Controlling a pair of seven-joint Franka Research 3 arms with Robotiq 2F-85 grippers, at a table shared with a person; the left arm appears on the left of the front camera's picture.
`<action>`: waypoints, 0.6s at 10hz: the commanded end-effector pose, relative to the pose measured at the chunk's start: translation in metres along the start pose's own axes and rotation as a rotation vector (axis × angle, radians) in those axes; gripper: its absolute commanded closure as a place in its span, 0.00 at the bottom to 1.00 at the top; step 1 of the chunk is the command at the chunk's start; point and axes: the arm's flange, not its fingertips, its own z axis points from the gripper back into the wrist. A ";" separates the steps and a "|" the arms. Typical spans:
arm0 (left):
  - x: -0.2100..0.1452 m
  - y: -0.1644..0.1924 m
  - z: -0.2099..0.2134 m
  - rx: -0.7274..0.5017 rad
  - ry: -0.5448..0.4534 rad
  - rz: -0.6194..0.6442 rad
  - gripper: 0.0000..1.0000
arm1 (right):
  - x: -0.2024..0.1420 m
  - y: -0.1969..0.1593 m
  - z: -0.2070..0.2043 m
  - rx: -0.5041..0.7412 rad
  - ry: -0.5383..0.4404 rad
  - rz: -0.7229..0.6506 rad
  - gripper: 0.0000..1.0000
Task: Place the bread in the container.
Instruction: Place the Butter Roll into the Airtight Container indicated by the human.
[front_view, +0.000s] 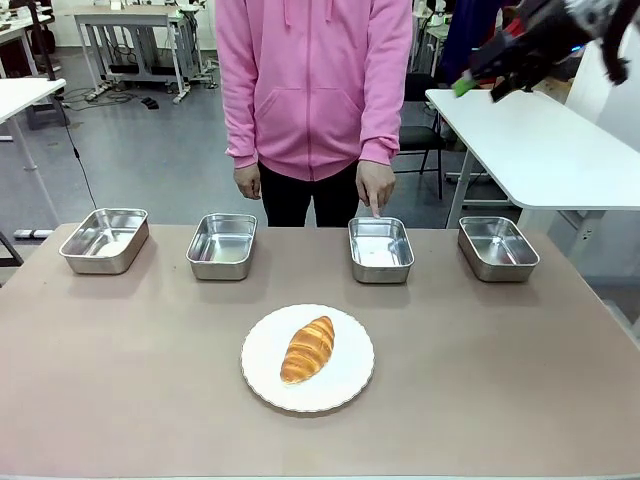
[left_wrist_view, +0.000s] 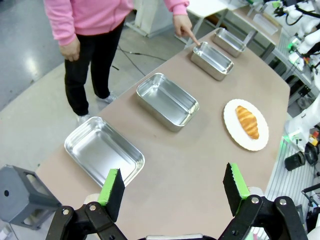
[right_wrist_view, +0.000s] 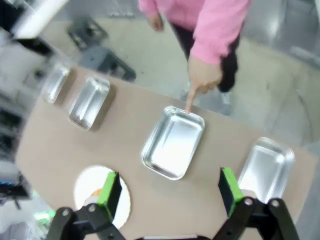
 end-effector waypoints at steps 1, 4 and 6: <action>-0.001 -0.002 0.001 -0.003 -0.003 -0.013 0.00 | -0.020 0.042 -0.032 -0.142 0.060 -0.221 0.00; -0.001 -0.002 0.001 -0.003 -0.003 -0.013 0.00 | -0.061 0.095 -0.065 -0.105 0.198 -0.279 0.00; -0.001 -0.002 0.001 -0.003 -0.003 -0.013 0.00 | -0.083 0.103 -0.073 0.056 0.261 -0.347 0.00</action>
